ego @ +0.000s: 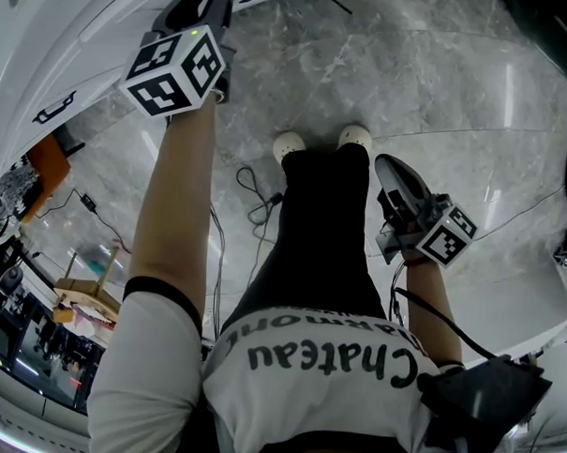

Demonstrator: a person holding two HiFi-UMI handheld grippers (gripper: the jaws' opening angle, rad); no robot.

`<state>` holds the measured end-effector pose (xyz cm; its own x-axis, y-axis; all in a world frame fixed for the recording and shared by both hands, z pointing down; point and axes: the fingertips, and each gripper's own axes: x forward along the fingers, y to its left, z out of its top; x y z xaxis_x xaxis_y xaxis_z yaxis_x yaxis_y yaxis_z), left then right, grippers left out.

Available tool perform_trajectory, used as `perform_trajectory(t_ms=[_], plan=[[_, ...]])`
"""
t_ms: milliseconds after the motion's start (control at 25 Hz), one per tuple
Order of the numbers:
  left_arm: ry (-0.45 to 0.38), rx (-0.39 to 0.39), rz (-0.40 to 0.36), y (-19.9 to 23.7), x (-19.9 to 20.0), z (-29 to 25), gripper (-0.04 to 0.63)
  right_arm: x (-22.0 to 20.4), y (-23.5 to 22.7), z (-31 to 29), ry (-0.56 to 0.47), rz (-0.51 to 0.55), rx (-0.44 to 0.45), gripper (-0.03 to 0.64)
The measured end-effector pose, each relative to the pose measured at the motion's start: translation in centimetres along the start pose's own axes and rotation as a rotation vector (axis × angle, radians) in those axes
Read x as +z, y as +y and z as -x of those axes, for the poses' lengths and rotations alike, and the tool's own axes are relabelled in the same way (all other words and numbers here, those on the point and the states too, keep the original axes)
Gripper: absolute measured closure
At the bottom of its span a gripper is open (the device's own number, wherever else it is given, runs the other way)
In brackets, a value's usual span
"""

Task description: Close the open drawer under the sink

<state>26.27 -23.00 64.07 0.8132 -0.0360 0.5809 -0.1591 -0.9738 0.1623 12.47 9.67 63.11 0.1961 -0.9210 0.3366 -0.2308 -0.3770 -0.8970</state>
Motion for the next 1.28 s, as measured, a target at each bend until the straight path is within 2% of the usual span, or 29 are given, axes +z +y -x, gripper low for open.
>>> perform_trajectory(t_ms=[440,600,760,920,1040,1160,1280], plan=[[0.018,0.005,-0.02,-0.1,0.0,-0.1,0.466,0.0,0.9,0.6,-0.021,0.011,-0.008,0.603],[0.04,-0.006,-0.055,0.1,-0.1,0.0,0.468,0.1,2.5,1.3,-0.04,0.028,-0.005,0.603],[0.076,-0.003,-0.036,0.4,-0.8,0.0,0.468,0.5,4.5,2.7,-0.068,0.05,-0.011,0.603],[0.086,0.017,-0.052,0.1,-0.2,0.7,0.468,1.6,6.4,4.2,-0.117,0.081,-0.014,0.603],[0.038,0.005,-0.055,-0.8,1.8,3.6,0.469,1.8,8.7,5.1,-0.135,0.099,-0.008,0.603],[-0.021,-0.061,-0.139,-3.0,4.0,7.9,0.469,2.9,12.0,5.8,-0.156,0.139,0.016,0.603],[-0.114,-0.116,-0.148,-5.3,6.7,13.5,0.471,4.7,16.4,5.7,-0.169,0.189,0.071,0.603]])
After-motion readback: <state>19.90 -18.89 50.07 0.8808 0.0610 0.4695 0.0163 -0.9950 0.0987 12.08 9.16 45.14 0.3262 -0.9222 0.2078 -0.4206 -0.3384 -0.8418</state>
